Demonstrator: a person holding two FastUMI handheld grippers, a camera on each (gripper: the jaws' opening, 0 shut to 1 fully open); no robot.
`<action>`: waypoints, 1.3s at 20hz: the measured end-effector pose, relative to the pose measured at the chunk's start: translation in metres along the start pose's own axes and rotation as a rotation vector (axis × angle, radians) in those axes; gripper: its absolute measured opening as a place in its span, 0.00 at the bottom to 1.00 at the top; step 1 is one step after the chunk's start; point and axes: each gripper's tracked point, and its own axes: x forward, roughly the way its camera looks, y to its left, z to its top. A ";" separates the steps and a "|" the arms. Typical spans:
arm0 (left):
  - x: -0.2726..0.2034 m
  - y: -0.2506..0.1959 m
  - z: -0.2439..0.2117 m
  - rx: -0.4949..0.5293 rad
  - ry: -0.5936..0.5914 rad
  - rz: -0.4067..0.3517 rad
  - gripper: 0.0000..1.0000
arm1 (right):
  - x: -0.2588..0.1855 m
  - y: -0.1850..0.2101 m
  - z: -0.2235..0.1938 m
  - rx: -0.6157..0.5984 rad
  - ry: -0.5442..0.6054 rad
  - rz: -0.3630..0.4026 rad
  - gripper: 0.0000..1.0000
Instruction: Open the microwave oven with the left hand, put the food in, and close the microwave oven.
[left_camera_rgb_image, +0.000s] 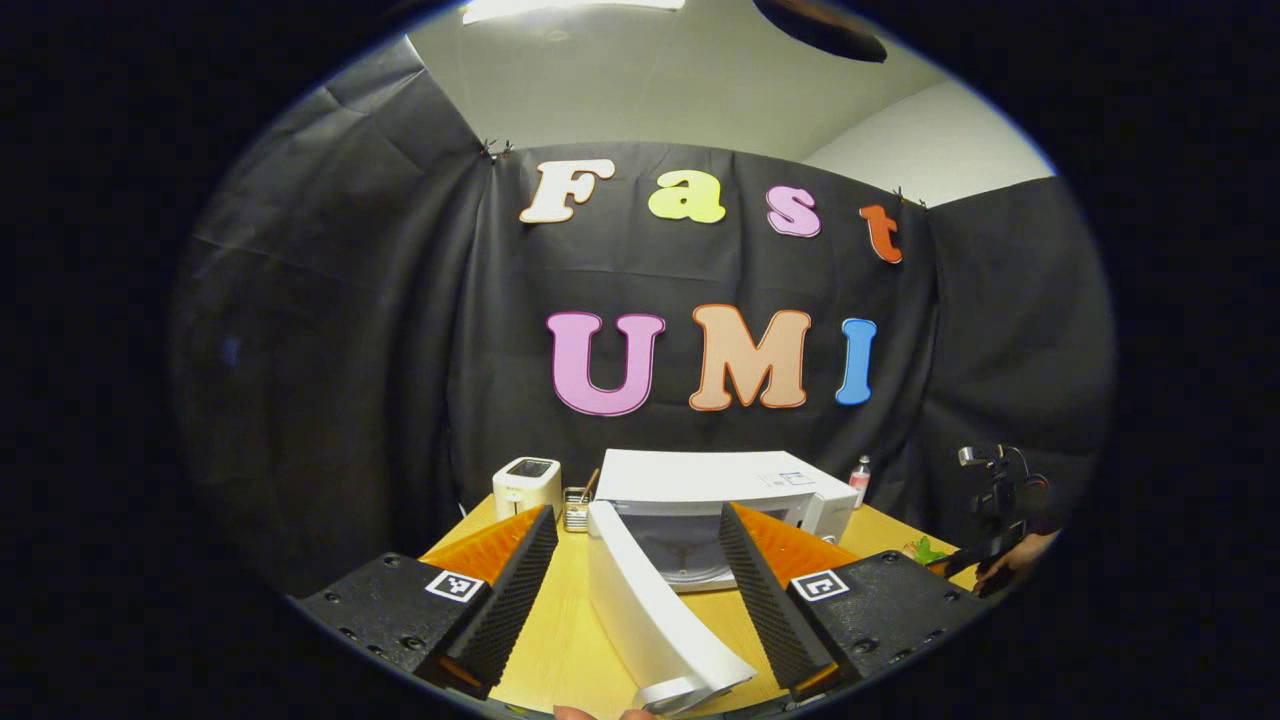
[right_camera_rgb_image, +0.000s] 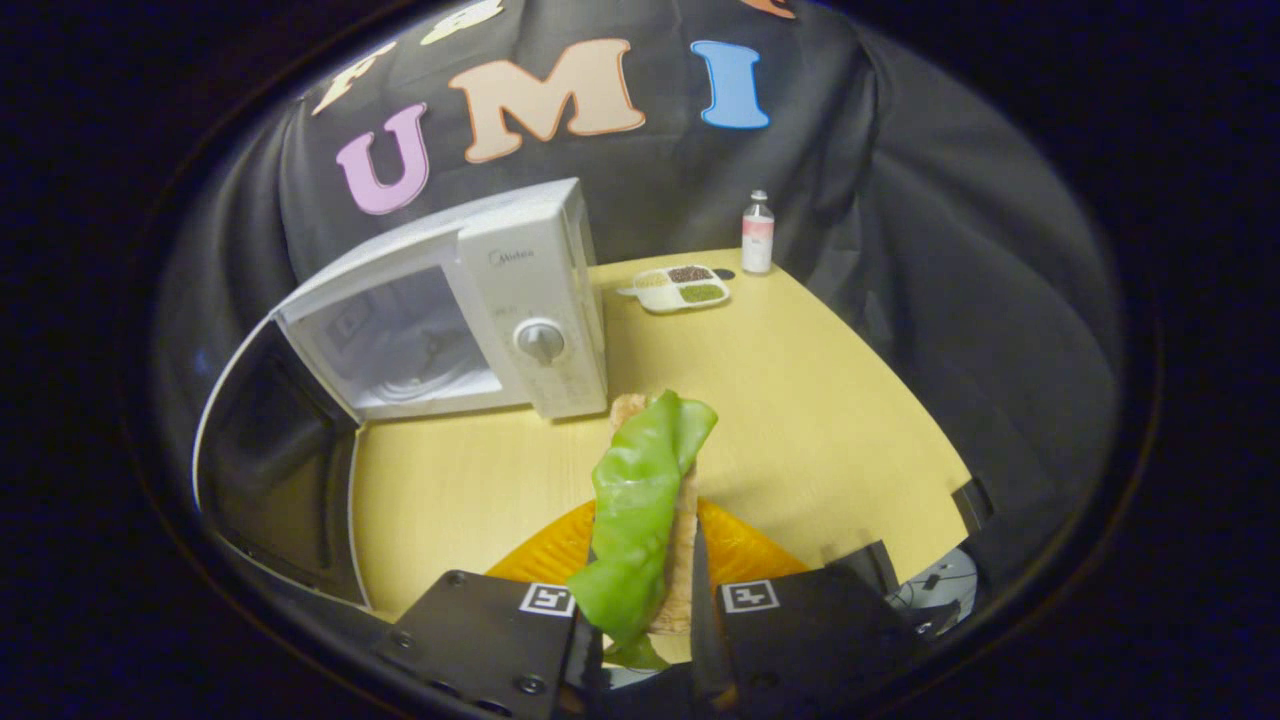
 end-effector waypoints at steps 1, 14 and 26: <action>0.001 0.001 -0.003 -0.007 0.010 -0.003 0.96 | -0.003 0.005 0.003 0.015 0.000 0.017 0.36; -0.012 0.029 -0.016 0.008 0.046 0.033 0.96 | 0.019 0.167 0.019 0.474 0.058 0.371 0.44; -0.031 0.079 -0.048 -0.008 0.098 0.058 0.96 | 0.093 0.280 0.046 0.740 0.045 0.421 0.45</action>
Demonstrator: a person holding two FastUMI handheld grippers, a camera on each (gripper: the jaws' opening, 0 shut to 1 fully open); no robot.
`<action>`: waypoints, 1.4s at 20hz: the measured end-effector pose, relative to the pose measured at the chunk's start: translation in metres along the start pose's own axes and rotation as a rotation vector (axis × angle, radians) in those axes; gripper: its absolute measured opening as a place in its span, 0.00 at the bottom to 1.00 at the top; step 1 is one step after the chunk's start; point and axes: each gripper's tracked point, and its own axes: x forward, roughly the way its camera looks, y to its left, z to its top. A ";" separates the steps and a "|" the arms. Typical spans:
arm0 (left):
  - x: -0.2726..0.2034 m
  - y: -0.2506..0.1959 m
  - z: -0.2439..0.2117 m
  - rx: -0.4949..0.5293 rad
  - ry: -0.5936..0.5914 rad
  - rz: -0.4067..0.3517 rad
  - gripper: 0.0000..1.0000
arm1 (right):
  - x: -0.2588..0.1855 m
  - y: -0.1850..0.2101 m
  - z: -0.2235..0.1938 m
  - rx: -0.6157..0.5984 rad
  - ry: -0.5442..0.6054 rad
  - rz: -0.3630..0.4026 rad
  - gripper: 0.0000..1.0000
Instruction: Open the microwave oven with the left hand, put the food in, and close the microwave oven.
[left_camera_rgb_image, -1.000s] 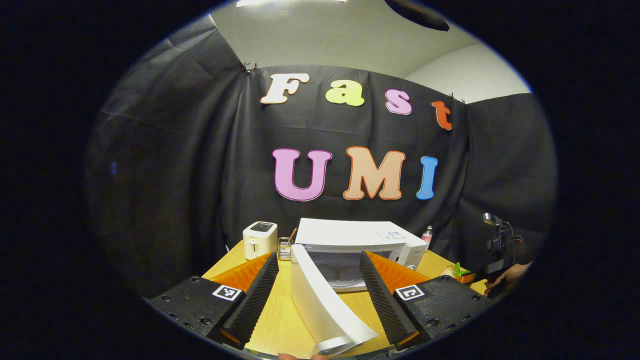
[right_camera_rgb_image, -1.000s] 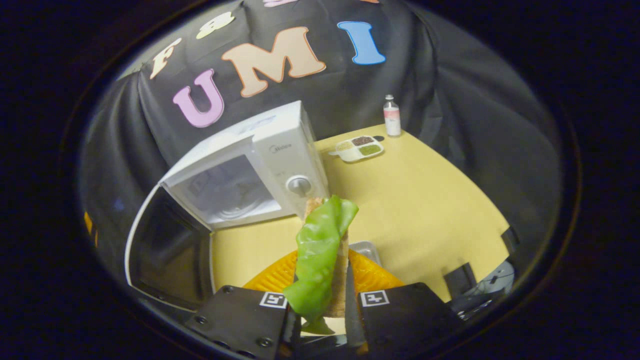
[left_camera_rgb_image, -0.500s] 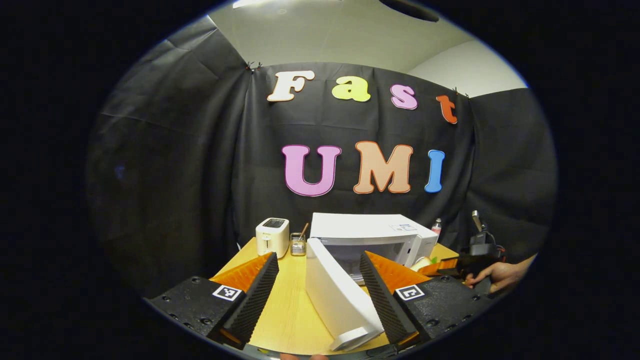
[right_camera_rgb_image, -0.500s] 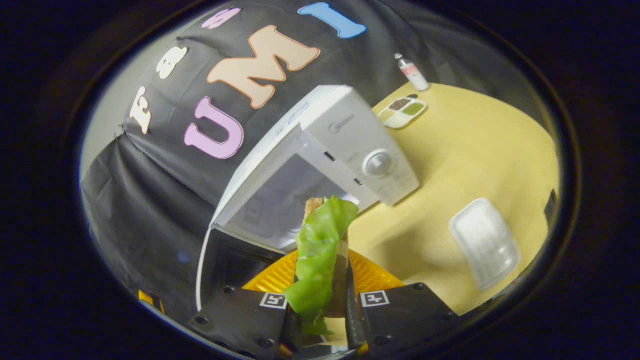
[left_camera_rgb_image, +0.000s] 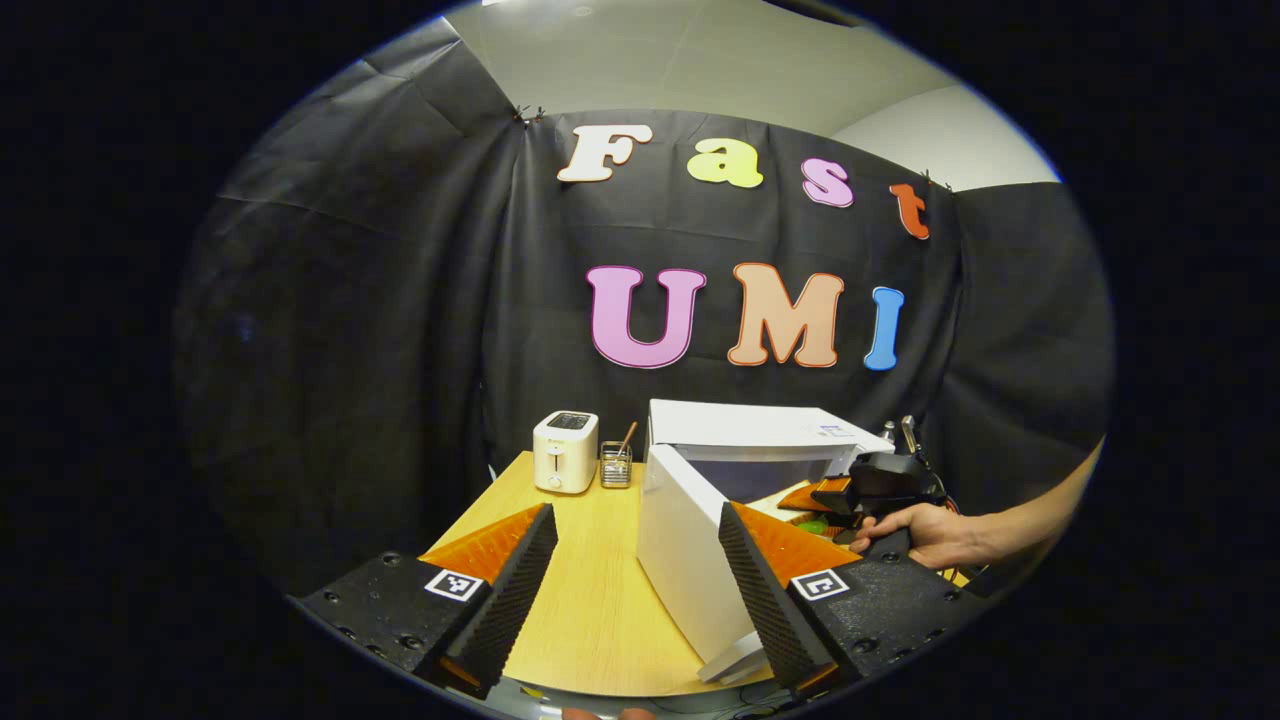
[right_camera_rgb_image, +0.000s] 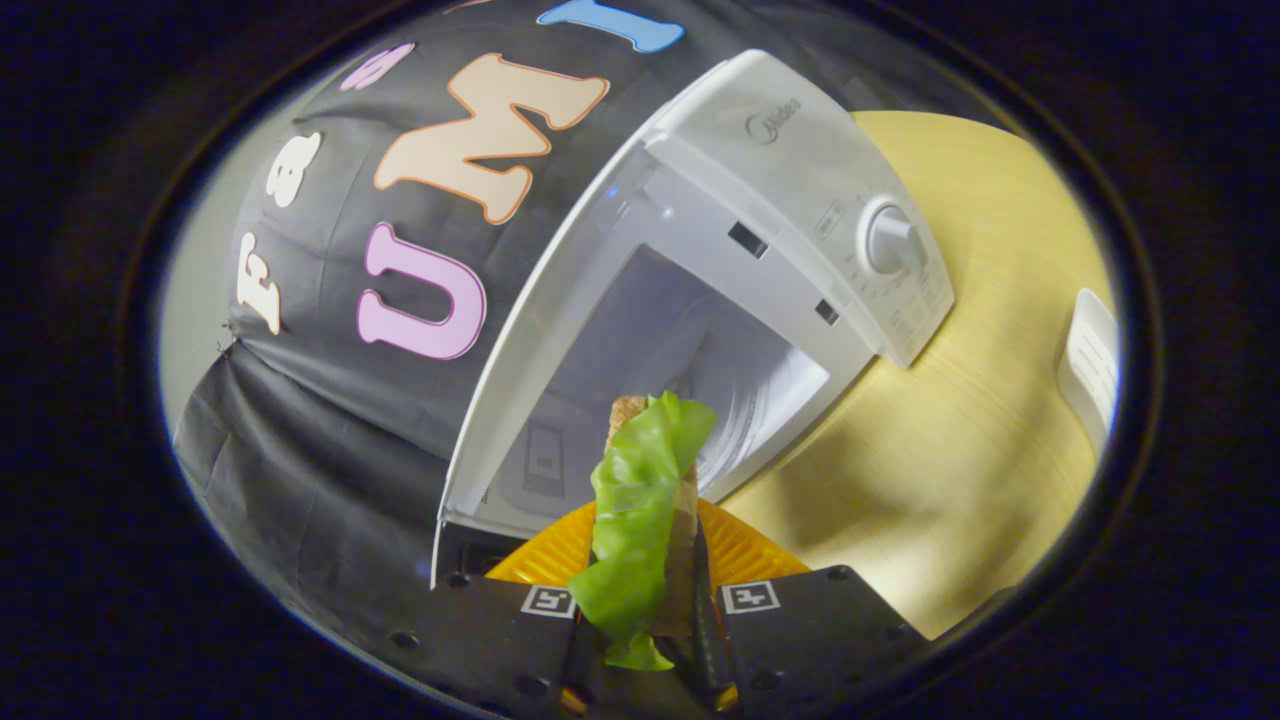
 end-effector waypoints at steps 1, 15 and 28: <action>0.000 0.002 -0.001 0.009 0.003 -0.003 0.96 | 0.009 0.001 0.001 0.022 -0.011 -0.005 0.45; -0.015 0.011 -0.031 0.056 0.111 -0.043 0.96 | 0.110 0.015 0.007 0.294 -0.194 0.026 0.45; -0.020 0.010 -0.039 0.038 0.157 -0.037 0.96 | 0.141 -0.001 0.019 0.163 -0.317 -0.030 0.37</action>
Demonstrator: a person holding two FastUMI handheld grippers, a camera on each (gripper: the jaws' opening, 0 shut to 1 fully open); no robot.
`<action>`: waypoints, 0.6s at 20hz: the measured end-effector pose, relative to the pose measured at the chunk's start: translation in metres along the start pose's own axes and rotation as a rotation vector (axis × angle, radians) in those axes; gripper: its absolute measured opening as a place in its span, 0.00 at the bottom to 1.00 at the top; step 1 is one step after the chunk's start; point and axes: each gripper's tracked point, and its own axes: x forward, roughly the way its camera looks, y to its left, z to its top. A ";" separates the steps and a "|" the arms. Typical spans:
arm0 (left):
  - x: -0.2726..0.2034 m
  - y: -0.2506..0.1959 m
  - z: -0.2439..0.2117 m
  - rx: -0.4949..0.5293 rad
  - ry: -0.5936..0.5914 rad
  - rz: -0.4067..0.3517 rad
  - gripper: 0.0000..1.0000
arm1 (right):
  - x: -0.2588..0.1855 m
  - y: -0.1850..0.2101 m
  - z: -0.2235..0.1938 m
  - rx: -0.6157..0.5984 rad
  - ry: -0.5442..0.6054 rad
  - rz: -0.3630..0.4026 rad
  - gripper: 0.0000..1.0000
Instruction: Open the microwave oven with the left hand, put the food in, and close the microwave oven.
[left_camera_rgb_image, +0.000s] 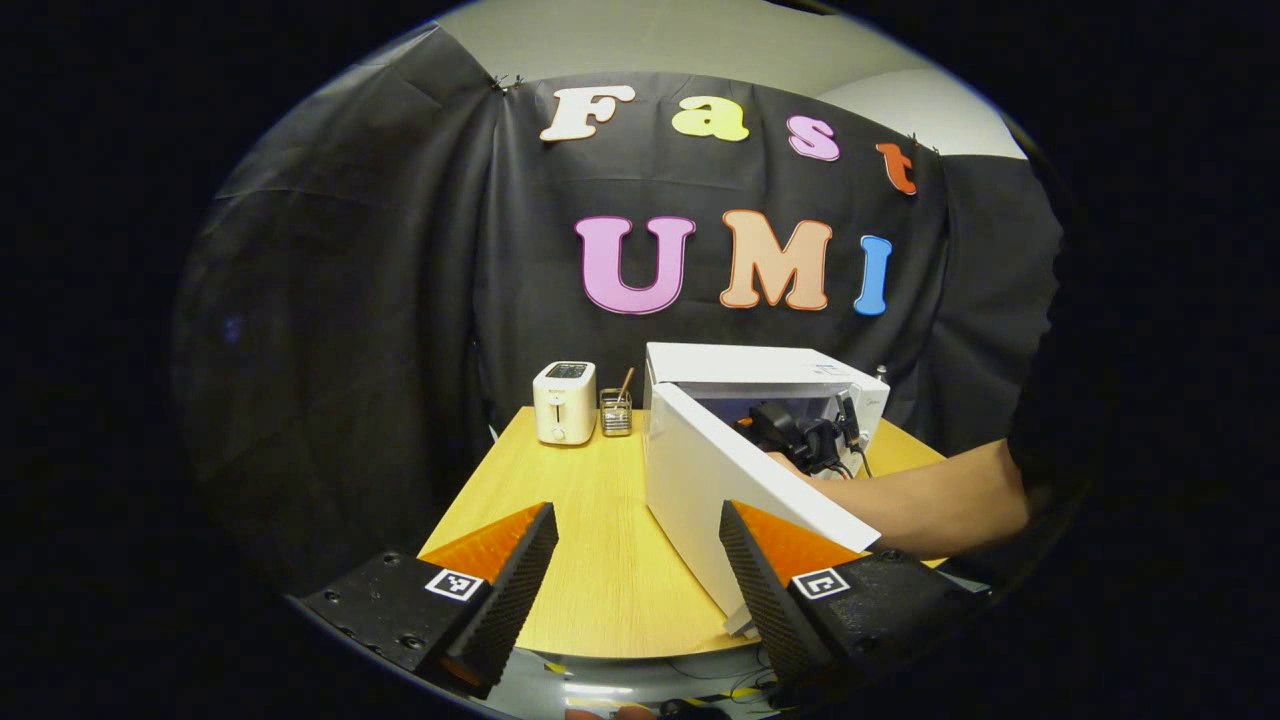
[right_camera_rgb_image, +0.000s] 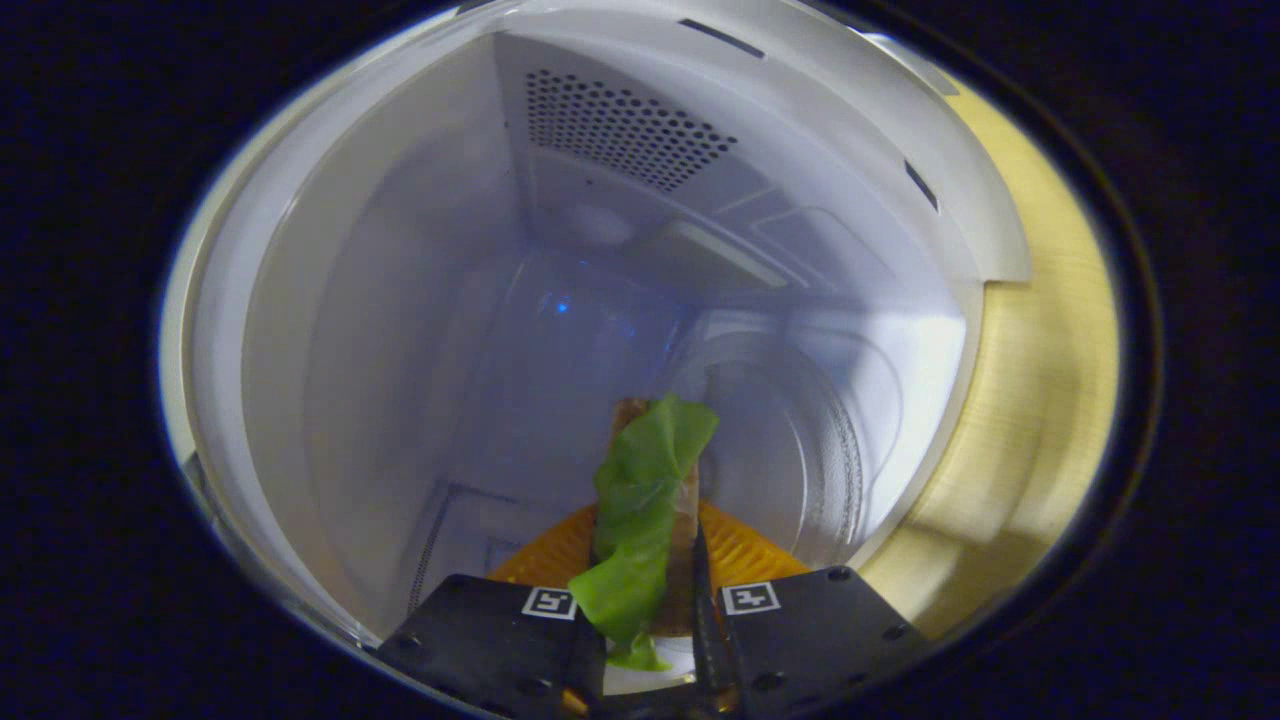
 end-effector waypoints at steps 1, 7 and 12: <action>0.001 0.002 -0.002 -0.002 0.002 0.002 0.96 | 0.000 -0.006 0.001 -0.041 -0.004 -0.034 0.34; 0.004 -0.001 0.004 0.009 -0.013 -0.008 0.96 | -0.003 -0.009 0.008 -0.373 -0.042 -0.074 0.73; 0.002 -0.006 0.005 0.023 -0.017 -0.016 0.96 | -0.008 0.000 0.008 -0.577 -0.019 -0.034 0.92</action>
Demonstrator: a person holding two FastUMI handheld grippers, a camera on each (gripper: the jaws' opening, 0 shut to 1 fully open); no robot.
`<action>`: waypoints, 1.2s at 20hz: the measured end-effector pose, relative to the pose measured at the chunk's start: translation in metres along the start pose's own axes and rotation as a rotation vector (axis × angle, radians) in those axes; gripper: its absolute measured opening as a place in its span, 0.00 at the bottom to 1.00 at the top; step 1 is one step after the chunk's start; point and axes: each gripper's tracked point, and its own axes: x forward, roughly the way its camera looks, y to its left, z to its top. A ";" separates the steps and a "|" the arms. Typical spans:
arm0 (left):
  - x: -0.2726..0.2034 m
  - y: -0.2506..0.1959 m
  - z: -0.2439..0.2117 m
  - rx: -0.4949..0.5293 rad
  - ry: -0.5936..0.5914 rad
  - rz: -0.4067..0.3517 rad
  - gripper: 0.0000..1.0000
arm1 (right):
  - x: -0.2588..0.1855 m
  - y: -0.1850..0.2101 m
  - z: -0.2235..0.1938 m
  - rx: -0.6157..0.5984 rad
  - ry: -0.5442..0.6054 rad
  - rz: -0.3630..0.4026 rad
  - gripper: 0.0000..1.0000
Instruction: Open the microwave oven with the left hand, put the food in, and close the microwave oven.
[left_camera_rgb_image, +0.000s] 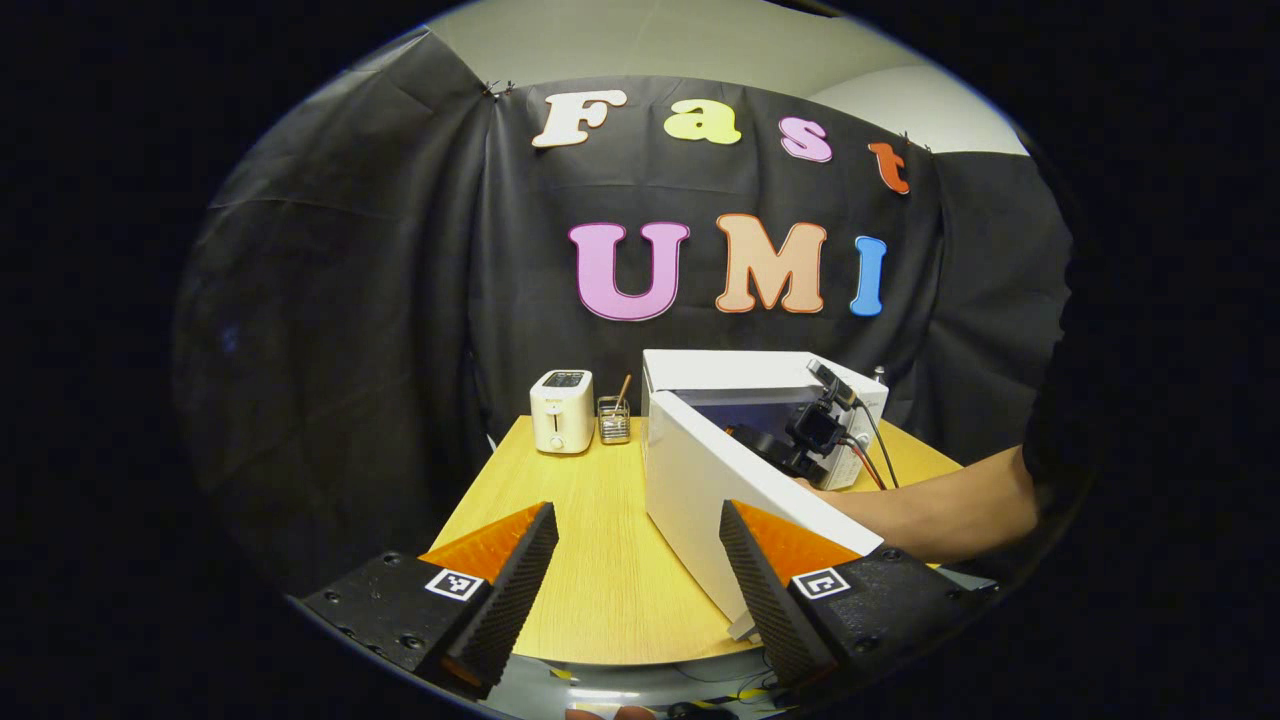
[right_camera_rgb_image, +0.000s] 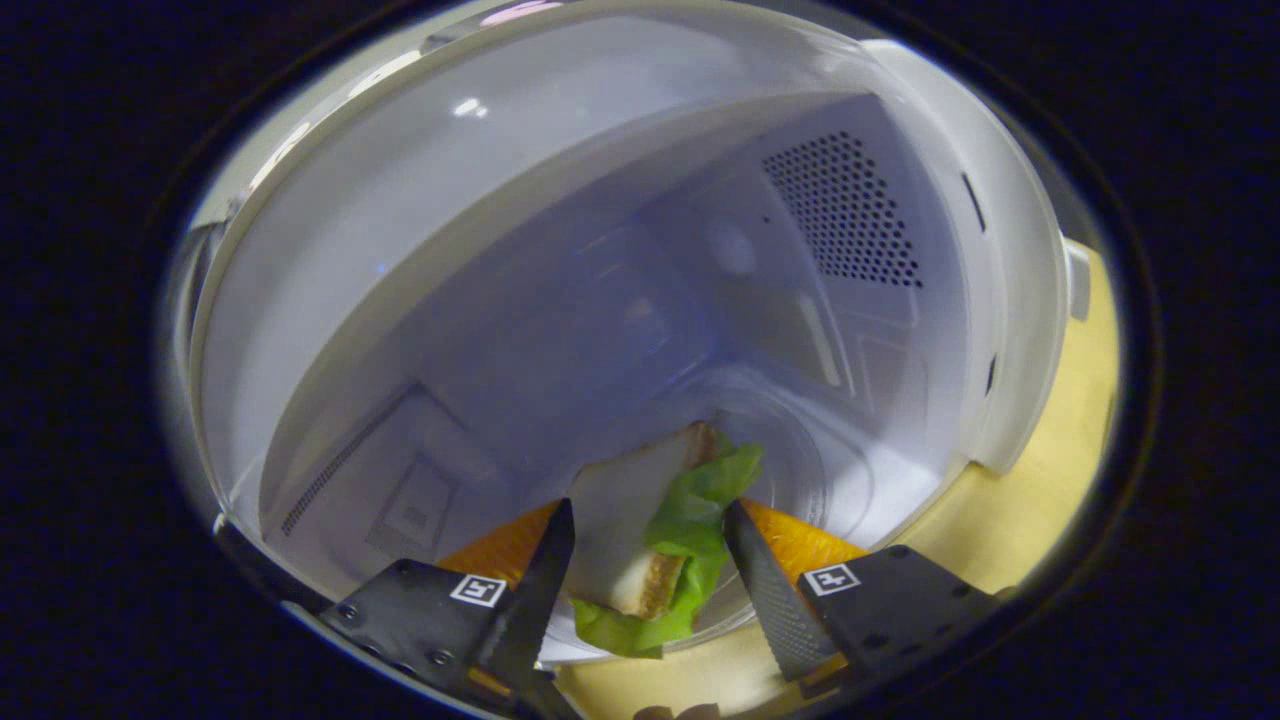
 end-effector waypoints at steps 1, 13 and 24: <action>0.000 -0.001 0.000 -0.006 0.000 0.000 0.96 | -0.004 0.004 0.003 -0.028 -0.004 0.011 0.81; 0.001 -0.017 0.008 0.001 -0.031 -0.026 0.96 | -0.056 0.008 0.039 -0.224 -0.007 0.104 0.82; 0.004 0.003 0.000 -0.023 -0.013 0.099 0.94 | -0.204 -0.003 0.113 -0.509 -0.112 0.347 0.82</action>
